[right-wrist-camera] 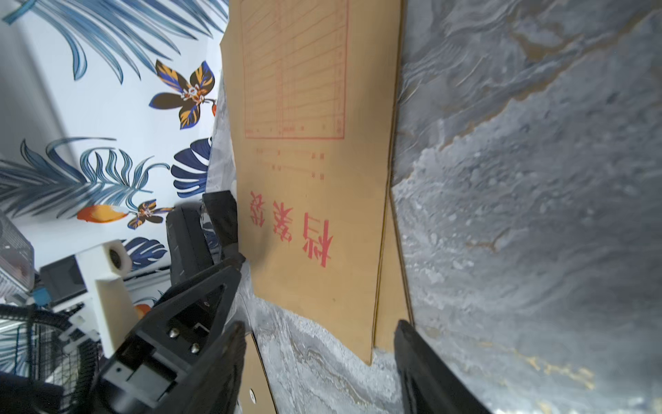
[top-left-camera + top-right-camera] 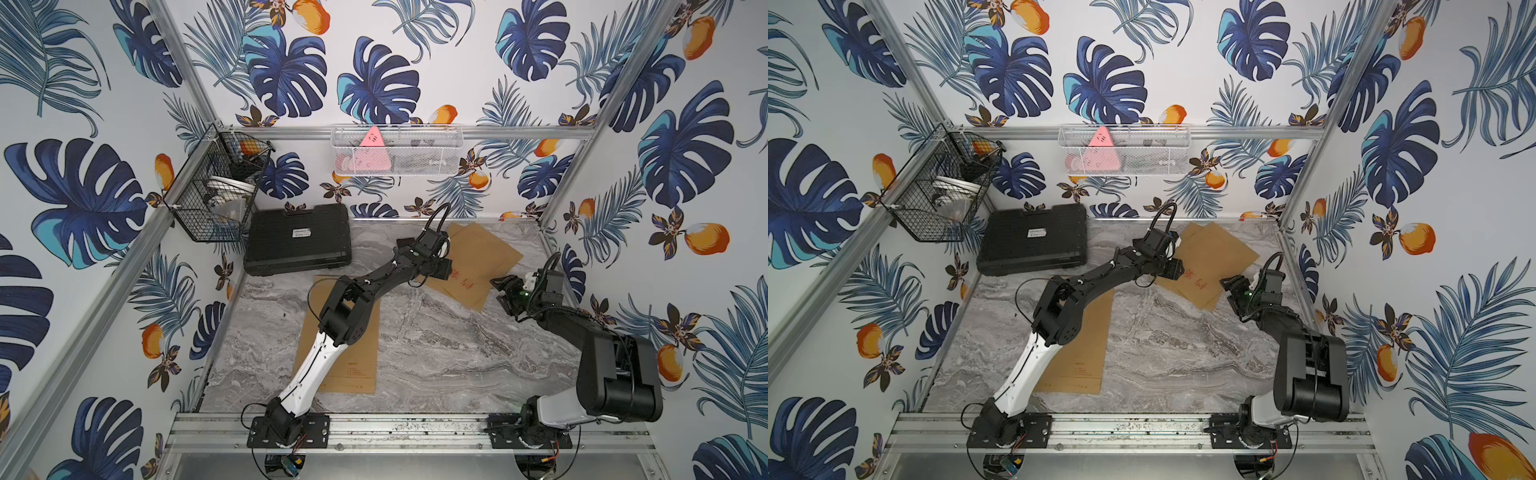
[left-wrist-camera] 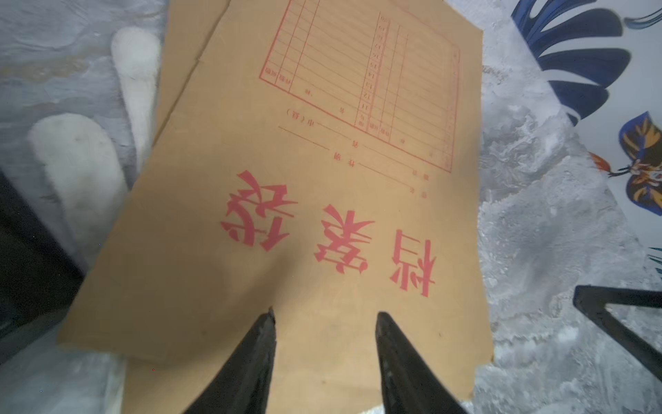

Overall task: Open the file bag
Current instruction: Pick up the file bag from the file bag.

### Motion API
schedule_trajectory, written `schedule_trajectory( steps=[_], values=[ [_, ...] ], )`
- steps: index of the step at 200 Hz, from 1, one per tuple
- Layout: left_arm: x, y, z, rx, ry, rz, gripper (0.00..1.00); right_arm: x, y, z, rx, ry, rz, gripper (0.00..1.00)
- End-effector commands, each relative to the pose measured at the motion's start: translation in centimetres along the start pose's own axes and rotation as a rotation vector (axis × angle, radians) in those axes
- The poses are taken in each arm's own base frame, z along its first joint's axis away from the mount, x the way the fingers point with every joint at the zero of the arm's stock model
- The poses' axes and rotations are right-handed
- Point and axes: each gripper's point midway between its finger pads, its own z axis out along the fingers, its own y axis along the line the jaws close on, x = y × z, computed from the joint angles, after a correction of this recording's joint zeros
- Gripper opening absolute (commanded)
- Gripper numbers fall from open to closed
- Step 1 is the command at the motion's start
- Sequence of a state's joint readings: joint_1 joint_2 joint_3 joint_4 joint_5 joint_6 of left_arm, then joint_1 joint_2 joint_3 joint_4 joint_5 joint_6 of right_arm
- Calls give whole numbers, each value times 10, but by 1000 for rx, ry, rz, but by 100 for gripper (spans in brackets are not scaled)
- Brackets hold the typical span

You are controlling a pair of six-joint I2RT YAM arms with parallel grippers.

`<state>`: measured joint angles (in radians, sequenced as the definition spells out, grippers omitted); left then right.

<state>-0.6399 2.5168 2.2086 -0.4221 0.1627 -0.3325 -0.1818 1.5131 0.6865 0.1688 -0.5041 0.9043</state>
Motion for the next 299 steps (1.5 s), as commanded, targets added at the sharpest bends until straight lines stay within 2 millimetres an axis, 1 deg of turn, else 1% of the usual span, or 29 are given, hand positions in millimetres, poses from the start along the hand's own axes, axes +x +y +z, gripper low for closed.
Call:
schedule_trajectory(
  steps=[1,30,55,77,123,147,193,216,236,265,299],
  values=[
    [14,9,12,-21,65,13,50,-18,14,6,-74,-9,31,67],
    [21,15,27,-28,69,-8,52,-35,4,13,-38,-40,57,68],
    [27,17,33,-28,80,-12,52,-43,-6,19,2,-45,67,69],
    [37,20,36,-34,100,-13,53,-47,-13,24,20,-44,83,69],
    [56,29,40,-56,143,0,54,-51,-21,40,23,-19,99,69],
    [60,31,41,-60,158,8,54,-53,-26,47,36,-9,105,69],
    [71,30,45,-50,199,23,54,-54,-35,62,25,6,142,68],
    [75,29,46,-43,215,43,55,-51,-39,73,3,34,176,67],
    [80,30,48,-43,233,55,55,-50,-37,78,-49,43,200,66],
    [84,31,49,-44,244,65,55,-53,-26,79,-116,41,189,63],
    [89,32,53,-37,258,63,54,-56,-11,77,-170,48,167,56]
  ],
)
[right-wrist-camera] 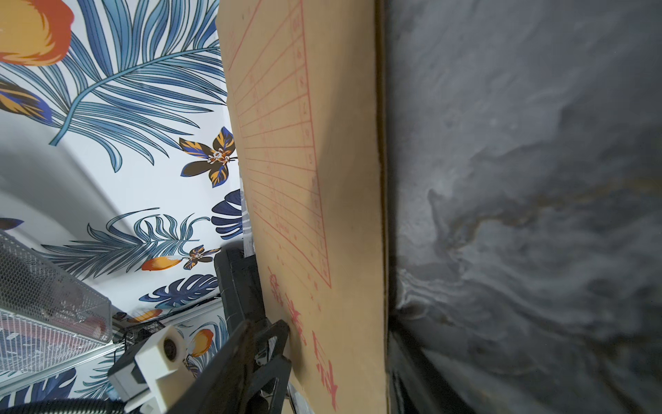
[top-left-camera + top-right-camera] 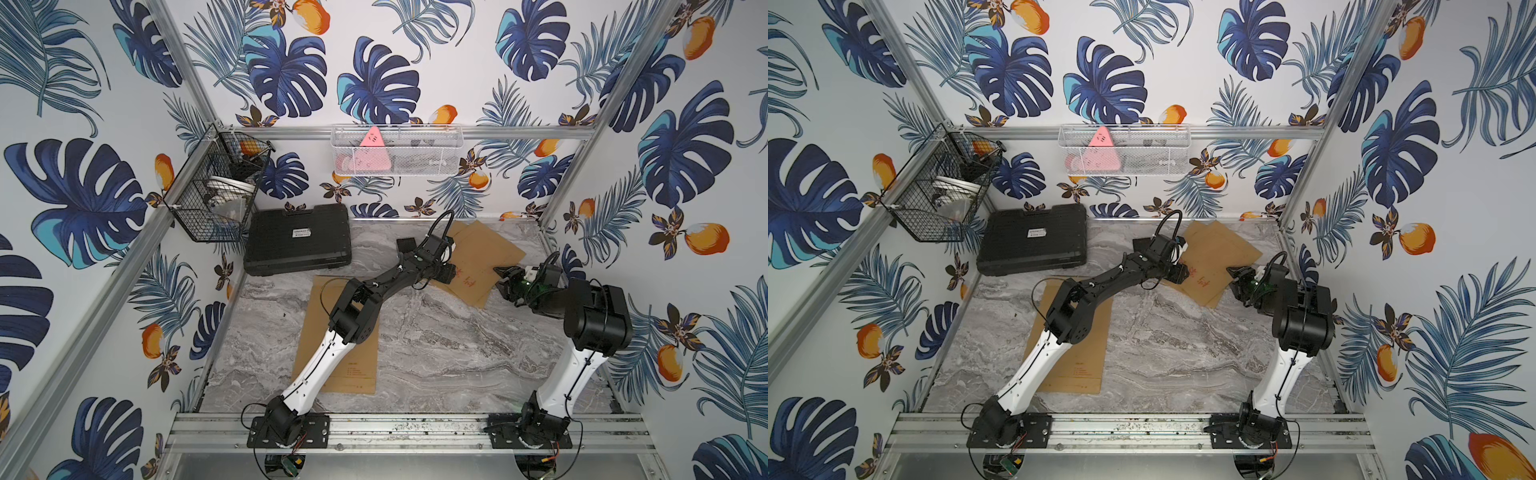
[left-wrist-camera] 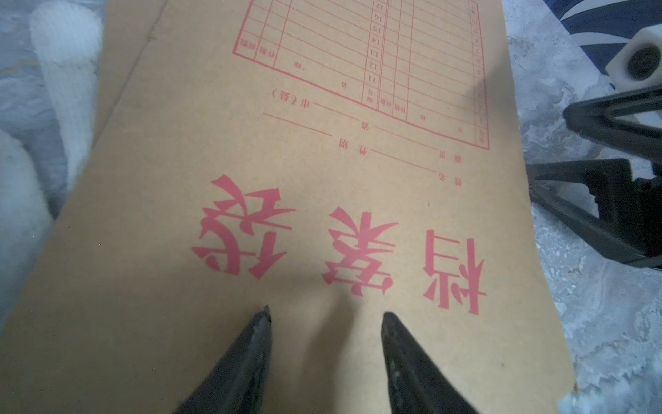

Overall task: Open the file bag
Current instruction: Pick up the file bag from the file bag.

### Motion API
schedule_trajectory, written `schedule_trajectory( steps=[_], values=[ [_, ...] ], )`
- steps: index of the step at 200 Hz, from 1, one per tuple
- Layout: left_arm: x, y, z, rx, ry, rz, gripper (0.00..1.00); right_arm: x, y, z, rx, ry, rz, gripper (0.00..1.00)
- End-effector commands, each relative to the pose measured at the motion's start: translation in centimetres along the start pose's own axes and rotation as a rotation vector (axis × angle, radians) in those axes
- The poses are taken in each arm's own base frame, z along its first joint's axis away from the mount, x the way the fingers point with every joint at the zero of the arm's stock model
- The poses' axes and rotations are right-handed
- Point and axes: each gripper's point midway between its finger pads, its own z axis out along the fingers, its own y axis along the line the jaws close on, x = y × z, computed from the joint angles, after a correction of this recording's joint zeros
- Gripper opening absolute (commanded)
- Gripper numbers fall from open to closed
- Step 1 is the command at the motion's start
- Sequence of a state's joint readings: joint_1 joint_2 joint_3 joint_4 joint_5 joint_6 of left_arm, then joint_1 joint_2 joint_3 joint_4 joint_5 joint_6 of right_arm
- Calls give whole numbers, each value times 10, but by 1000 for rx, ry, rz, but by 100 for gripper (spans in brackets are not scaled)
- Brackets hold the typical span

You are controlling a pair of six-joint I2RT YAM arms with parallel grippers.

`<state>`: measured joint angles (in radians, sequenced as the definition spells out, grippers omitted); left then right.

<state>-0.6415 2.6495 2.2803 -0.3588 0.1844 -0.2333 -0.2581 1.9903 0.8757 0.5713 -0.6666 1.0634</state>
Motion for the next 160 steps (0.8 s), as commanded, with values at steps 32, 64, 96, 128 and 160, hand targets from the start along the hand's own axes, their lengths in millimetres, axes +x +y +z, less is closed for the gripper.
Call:
schedule_trajectory(
  steps=[32,64,96,128,160],
  values=[
    [78,16,11,-40,262,-40,54,3,7,-1,-21,20,9,39],
    [84,18,13,-44,277,-38,54,5,4,-1,-7,25,4,26],
    [80,15,11,-30,271,-36,54,5,7,-5,5,21,-13,14],
    [68,11,5,-23,250,-25,56,5,9,-11,58,14,-63,13],
    [70,11,5,-21,255,-22,56,5,8,-16,103,6,-110,17]
  ],
)
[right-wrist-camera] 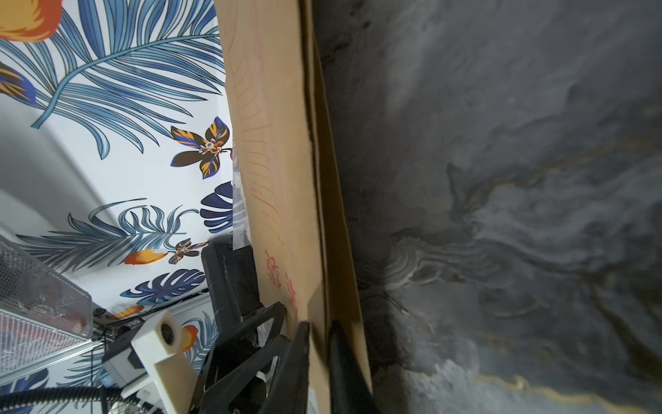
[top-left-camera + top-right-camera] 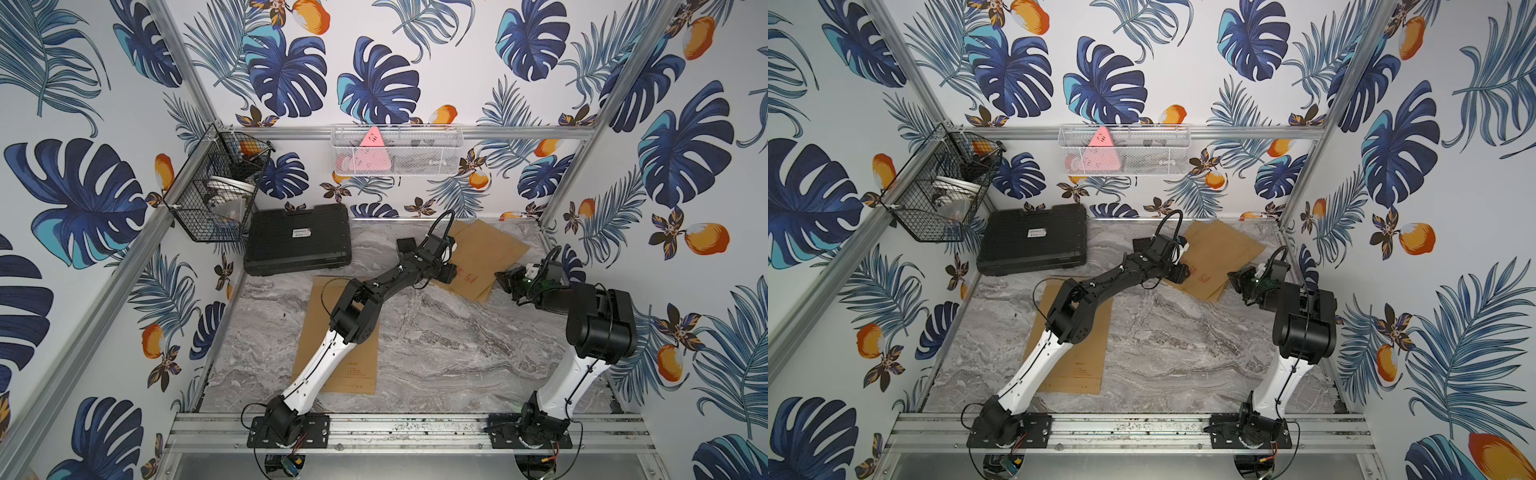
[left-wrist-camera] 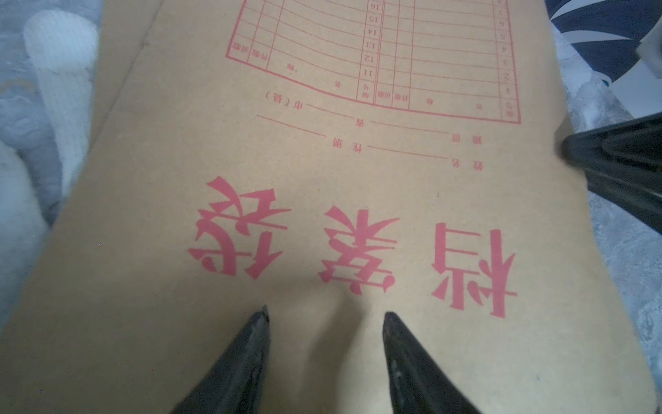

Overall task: Open the file bag
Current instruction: Pick up the file bag from the file bag.

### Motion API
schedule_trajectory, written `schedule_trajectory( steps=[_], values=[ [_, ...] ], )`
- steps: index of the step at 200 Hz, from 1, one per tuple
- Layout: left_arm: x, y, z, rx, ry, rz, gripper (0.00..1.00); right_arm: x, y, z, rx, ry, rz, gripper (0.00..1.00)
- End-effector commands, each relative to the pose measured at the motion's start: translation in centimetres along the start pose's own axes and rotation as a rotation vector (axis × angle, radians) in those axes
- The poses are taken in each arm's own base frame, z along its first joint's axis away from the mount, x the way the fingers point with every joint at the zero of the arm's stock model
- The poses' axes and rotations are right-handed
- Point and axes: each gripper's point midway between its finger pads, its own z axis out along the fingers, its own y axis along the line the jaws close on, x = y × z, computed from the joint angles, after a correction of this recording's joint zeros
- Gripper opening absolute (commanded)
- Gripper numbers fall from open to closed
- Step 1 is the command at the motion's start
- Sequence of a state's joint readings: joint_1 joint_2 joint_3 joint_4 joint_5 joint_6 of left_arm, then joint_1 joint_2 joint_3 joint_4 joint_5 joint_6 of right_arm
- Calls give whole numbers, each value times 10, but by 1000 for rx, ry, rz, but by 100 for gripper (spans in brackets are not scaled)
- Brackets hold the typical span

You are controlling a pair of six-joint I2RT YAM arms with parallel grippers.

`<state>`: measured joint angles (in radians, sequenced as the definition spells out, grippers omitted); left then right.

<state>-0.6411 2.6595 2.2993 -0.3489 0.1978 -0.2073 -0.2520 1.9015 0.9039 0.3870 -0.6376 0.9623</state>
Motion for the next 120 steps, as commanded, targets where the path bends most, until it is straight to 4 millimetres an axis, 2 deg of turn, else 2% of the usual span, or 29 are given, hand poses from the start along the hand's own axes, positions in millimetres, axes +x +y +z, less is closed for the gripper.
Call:
schedule_trajectory(
  steps=[1,42,70,95,120],
  values=[
    [75,12,3,-34,271,-53,56,1,-3,-3,43,2,-47,17],
    [78,11,3,-25,276,-61,57,-1,-2,-2,39,5,-52,19],
    [77,9,1,-21,272,-57,57,-1,1,0,14,7,-50,14],
    [74,6,-1,-8,265,-52,58,0,5,2,-20,7,-38,0],
    [62,0,-10,10,240,-38,62,2,4,1,-24,15,-20,0]
  ],
)
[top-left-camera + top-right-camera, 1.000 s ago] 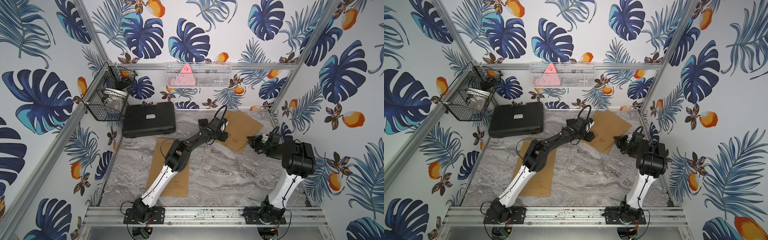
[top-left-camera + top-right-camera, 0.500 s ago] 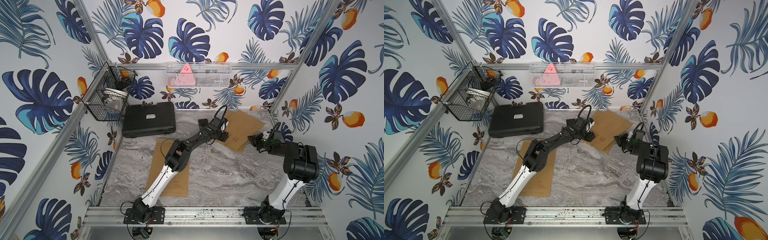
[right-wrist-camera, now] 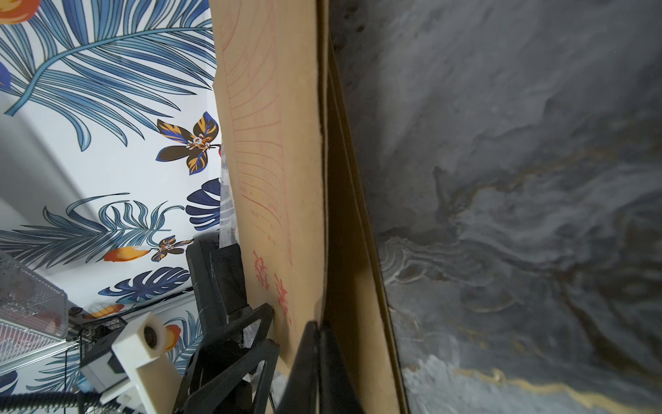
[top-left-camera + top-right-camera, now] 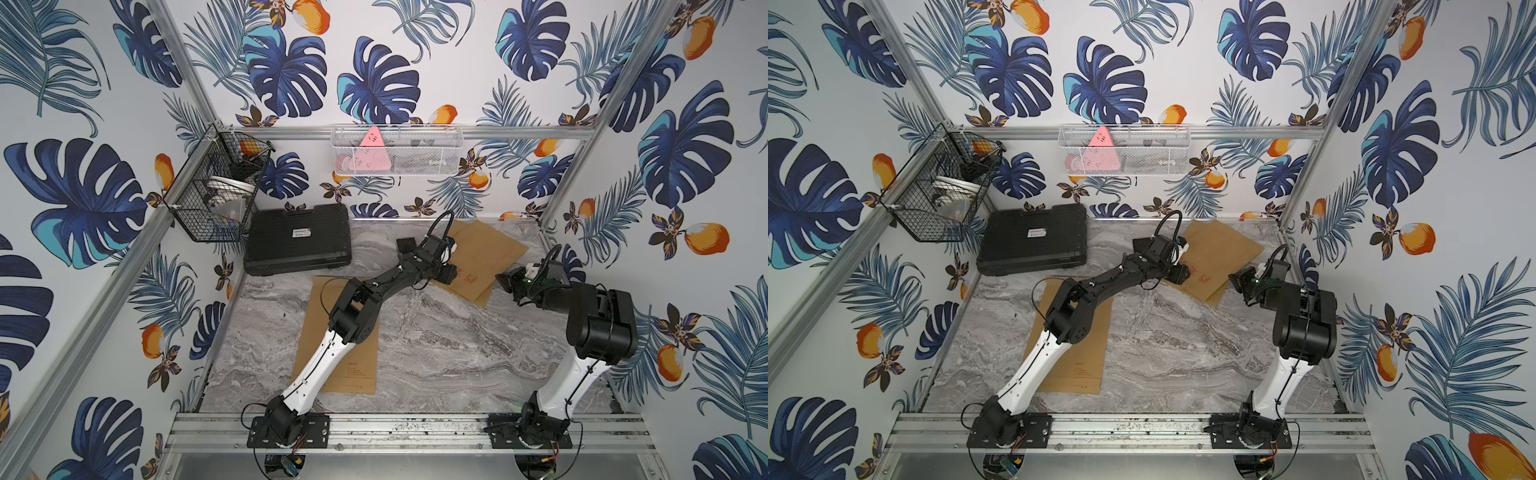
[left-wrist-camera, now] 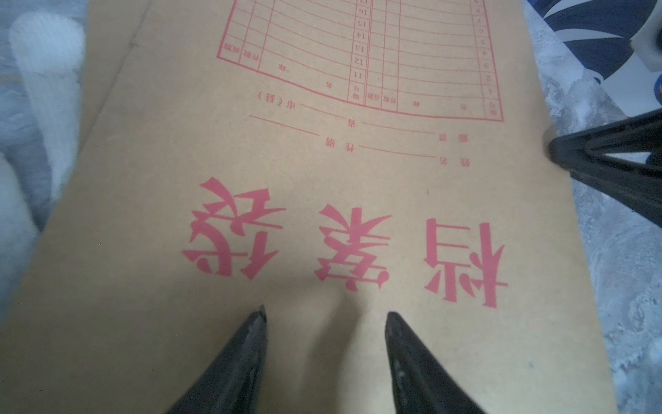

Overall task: Open the file bag
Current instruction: Pick up the file bag from the file bag.

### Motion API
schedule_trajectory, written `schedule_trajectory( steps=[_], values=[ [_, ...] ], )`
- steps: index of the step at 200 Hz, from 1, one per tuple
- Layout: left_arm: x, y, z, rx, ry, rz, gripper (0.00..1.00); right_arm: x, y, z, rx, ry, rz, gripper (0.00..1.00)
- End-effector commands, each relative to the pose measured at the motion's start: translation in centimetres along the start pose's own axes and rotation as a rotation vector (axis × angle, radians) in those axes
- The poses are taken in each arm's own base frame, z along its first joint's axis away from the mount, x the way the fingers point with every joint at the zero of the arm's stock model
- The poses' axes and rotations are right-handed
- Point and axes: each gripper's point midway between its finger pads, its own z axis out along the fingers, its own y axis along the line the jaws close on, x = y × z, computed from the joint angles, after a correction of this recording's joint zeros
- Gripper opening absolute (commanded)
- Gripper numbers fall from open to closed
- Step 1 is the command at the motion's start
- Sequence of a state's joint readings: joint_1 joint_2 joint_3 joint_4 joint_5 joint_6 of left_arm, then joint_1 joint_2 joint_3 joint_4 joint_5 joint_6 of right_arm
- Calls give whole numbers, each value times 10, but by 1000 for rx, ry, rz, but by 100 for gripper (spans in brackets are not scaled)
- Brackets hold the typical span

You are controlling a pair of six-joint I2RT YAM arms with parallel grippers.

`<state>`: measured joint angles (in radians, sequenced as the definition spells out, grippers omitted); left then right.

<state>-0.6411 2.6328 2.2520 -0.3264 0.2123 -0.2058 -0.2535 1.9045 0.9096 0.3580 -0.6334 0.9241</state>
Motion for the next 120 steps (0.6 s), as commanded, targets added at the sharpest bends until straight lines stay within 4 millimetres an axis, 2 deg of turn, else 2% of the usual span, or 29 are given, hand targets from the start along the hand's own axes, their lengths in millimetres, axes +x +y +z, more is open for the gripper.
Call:
schedule_trajectory(
  steps=[1,19,46,68,91,110,120],
  values=[
    [59,2,-7,-4,237,-40,63,2,9,0,-44,7,1,0],
    [31,-7,-30,6,160,-5,78,4,12,-6,-46,0,-5,0],
    [-34,-24,-92,-19,-31,71,96,6,31,-26,-73,-36,-37,0],
    [-70,-38,-149,-33,-172,135,99,10,51,-47,-113,-66,-54,0],
    [-80,-49,-198,-29,-295,189,99,19,68,-67,-172,-83,-36,0],
    [-71,-58,-222,4,-388,271,99,27,81,-83,-220,-87,-16,0],
    [-59,-58,-228,13,-426,297,99,31,88,-92,-244,-92,-10,0]
  ],
)
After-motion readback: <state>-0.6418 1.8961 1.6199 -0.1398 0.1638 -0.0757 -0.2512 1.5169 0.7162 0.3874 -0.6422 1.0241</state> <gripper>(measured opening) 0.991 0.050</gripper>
